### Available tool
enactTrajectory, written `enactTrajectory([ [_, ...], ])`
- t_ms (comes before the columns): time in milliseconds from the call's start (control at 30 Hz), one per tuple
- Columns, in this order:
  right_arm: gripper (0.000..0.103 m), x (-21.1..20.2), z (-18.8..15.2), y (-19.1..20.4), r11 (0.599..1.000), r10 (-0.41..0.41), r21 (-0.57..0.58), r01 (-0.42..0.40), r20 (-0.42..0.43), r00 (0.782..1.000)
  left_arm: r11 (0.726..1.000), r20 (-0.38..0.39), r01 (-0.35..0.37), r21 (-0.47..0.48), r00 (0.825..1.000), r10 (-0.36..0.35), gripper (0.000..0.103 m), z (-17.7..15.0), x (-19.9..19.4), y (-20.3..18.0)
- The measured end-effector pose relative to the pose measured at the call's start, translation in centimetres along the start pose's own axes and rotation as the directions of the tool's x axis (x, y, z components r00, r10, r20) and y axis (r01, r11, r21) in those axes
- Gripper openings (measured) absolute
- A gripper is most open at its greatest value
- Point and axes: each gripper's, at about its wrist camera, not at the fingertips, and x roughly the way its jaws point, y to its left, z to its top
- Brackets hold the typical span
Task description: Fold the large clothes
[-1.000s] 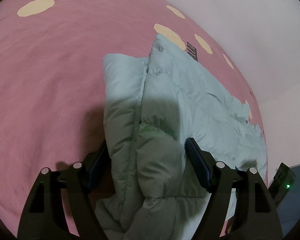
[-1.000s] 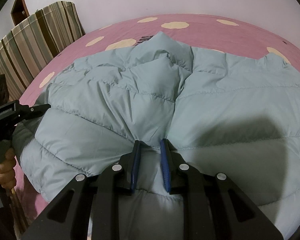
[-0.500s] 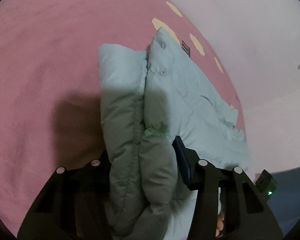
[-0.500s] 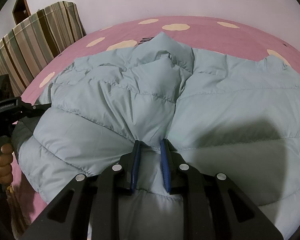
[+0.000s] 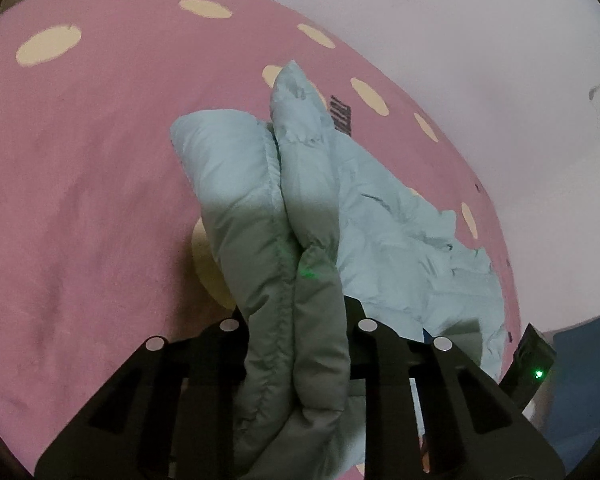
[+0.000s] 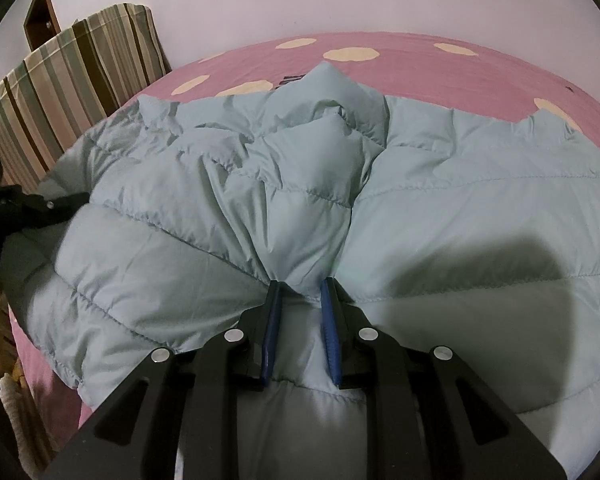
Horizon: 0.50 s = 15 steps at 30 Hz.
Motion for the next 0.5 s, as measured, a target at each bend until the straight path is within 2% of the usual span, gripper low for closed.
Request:
enactTrajectory([
  [233, 0.02, 0.1, 0.0, 0.0, 1.0, -0.001, 0.0, 0.001, 0.0, 1.0, 0.998, 0.027, -0.056, 0.039, 0.998, 0.055, 0.02, -0.6, -0.9, -1.6],
  [500, 0.02, 0.0, 0.1, 0.1, 1.0, -0.003, -0.003, 0.003, 0.002, 1.0, 0.995, 0.066, -0.05, 0.09, 0.997, 0.044, 0.02, -1.2, -2.3, -4.1],
])
